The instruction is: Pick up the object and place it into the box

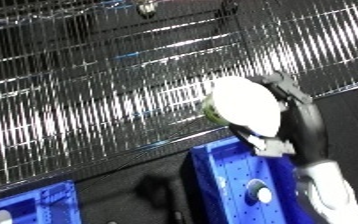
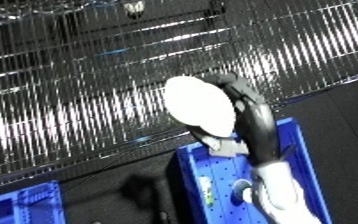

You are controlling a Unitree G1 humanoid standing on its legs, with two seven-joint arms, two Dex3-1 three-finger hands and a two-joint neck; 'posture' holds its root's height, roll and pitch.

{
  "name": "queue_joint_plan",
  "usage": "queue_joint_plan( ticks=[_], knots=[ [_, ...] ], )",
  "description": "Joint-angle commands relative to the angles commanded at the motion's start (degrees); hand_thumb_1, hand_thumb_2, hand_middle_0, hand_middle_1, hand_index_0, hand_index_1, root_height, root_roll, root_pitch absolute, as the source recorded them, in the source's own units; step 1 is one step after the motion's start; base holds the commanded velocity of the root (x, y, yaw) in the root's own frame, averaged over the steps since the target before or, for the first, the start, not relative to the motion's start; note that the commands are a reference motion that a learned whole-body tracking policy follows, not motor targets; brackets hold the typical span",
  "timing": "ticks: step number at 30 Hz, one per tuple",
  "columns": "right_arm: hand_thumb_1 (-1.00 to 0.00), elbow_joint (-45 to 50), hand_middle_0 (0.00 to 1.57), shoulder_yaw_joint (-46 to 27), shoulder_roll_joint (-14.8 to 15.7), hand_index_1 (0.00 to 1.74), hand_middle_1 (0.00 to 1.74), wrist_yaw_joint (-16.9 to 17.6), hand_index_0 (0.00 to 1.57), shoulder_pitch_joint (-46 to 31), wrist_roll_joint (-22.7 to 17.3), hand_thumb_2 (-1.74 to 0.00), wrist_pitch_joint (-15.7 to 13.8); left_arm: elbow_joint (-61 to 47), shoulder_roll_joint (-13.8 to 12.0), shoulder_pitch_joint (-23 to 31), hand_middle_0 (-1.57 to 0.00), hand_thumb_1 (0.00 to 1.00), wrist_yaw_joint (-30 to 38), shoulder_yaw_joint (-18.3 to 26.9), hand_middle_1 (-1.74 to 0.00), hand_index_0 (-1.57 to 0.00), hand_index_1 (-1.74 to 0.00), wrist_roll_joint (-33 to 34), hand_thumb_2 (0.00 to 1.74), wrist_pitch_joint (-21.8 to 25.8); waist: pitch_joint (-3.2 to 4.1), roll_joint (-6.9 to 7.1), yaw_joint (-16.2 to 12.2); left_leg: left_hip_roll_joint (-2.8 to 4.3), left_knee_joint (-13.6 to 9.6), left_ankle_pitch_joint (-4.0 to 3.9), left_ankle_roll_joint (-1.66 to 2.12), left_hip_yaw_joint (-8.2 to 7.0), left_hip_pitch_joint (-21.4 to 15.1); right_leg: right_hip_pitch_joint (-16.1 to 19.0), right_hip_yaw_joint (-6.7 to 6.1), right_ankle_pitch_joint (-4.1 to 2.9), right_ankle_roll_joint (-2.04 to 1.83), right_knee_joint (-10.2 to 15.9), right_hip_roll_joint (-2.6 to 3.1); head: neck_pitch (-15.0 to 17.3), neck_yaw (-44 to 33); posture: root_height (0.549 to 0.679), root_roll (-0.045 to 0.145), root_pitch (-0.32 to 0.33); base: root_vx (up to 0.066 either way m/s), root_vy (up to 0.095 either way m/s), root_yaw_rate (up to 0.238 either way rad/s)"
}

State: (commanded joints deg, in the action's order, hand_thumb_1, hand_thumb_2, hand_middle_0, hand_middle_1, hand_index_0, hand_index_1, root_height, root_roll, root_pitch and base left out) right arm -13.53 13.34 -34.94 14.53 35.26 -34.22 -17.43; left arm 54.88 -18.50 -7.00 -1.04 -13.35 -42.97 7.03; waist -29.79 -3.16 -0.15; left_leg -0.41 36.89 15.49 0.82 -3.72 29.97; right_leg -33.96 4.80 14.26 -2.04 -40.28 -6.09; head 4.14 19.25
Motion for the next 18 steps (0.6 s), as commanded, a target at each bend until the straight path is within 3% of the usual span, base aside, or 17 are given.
queue_joint_plan(
  ticks=[4, 7, 13, 18],
  knots=[
    [-1.0, 0.68, 1.57, -2.23, 1.34, 1.74, 1.74, 1.24, 1.57, -6.72, -1.55, -1.74, -1.66, 0.6, 0.43, -0.06, 0.0, 0.0, 0.29, 1.02, 0.0, 0.0, 0.0, -0.74, 0.0, 0.62, 0.0, 0.64, -1.7, 0.32, -0.41, 0.18, 0.08, -0.58, -0.71, 0.49, -0.62, -0.17, -0.15, 0.75, 0.63, 0.85, 0.83, 0.64, 0.066, 0.13, -0.036, 0.013, -0.165],
    [-1.0, -0.73, 1.57, -3.48, 2.08, 1.74, 1.74, 1.24, 1.57, -11.04, -2.25, -1.74, -3.33, 0.85, 0.67, -0.01, 0.0, 0.0, 0.58, 1.62, 0.0, 0.0, 0.0, -1.36, 0.0, 1.08, 0.0, 1.04, -2.81, 0.56, -0.93, 0.32, 0.12, -0.97, -1.53, 1.13, -0.97, -0.27, -0.26, 1.42, 1.03, 3.7, 3.95, 0.642, 0.064, 0.128, -0.042, 0.011, -0.164],
    [-1.0, -12.0, 1.57, -4.94, 1.76, 1.74, 1.74, -4.1, 1.57, -16.68, -8.82, -1.74, -7.41, 2.75, 0.76, -0.1, 0.0, 0.0, 0.6, 1.29, 0.0, 0.0, 0.0, -2.95, 0.0, 2.14, 0.0, 1.51, -4.28, 1.01, -1.23, 0.92, 0.31, -1.17, -3.3, 2.97, -1.5, -0.33, -0.22, 2.22, 1.4, 9.38, 14.17, 0.645, 0.063, 0.113, -0.027, 0.01, -0.137],
    [-1.0, -23.21, 1.57, -5.05, 0.75, 1.74, 1.74, -6.22, 1.57, -18.12, -10.79, -1.74, -6.46, 3.55, 0.62, 0.24, 0.0, 0.0, 0.05, -0.22, 0.0, 0.0, 0.0, -3.83, 0.0, 2.96, 0.0, 1.01, -4.17, 0.68, -2.21, 0.96, 0.19, -0.87, -4.65, 4.21, -1.72, -0.47, -0.07, 3.18, 1.48, 13.2, 23.03, 0.647, 0.065, 0.105, -0.014, 0.003, -0.045]
  ],
)
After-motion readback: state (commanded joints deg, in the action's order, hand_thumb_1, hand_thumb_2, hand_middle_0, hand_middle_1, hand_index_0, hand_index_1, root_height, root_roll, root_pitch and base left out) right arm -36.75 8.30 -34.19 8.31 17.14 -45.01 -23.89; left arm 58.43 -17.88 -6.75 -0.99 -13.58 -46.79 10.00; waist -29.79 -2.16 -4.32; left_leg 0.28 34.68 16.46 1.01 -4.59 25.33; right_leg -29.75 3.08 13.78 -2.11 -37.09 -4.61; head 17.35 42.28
